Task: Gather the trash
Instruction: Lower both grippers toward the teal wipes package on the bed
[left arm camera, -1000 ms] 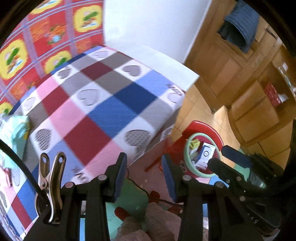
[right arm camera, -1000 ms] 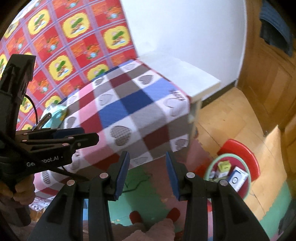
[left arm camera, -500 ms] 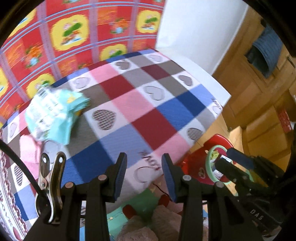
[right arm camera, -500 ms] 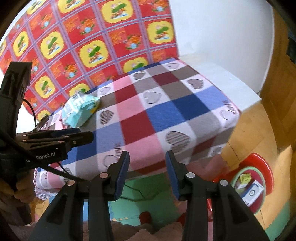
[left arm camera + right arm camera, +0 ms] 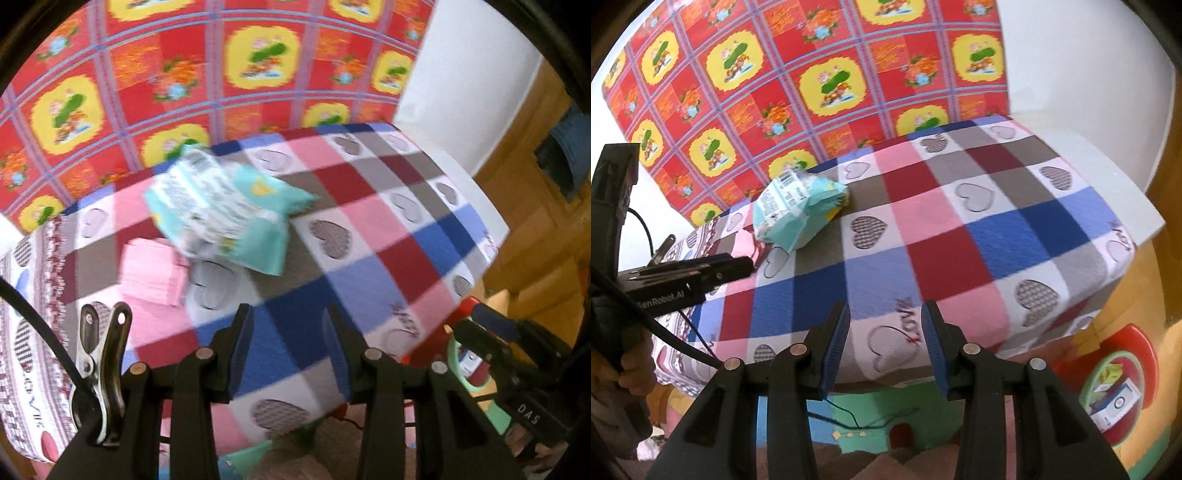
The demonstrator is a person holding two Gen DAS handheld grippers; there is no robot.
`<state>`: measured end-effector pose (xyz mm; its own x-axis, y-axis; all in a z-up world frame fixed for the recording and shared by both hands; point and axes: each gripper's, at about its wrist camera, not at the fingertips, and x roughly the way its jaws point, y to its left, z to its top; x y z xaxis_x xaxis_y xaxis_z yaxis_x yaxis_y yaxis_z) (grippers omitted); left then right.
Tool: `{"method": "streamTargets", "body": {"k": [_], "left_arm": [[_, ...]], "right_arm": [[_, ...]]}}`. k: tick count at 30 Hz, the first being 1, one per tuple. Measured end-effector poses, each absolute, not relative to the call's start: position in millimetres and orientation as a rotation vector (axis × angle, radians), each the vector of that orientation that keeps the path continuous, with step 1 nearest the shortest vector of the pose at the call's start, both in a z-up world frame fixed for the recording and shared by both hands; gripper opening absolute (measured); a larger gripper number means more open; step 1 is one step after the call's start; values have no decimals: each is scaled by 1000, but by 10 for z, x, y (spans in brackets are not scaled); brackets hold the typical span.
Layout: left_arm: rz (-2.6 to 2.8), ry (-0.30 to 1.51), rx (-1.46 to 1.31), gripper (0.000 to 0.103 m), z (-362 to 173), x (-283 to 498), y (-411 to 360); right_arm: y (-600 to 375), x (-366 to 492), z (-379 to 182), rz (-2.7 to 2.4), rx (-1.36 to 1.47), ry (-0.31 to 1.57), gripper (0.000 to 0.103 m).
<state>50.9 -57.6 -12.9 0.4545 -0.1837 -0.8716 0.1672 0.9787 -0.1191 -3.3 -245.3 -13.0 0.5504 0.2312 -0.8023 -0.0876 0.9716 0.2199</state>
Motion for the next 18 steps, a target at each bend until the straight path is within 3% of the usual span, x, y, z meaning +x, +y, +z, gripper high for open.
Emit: {"method": "streamTargets", "body": {"k": [18], "left_arm": [[-100,1088,-50,41,-36,1398,242]], "right_arm": [[-1928,858,-248,331,274,1063,54]]}}
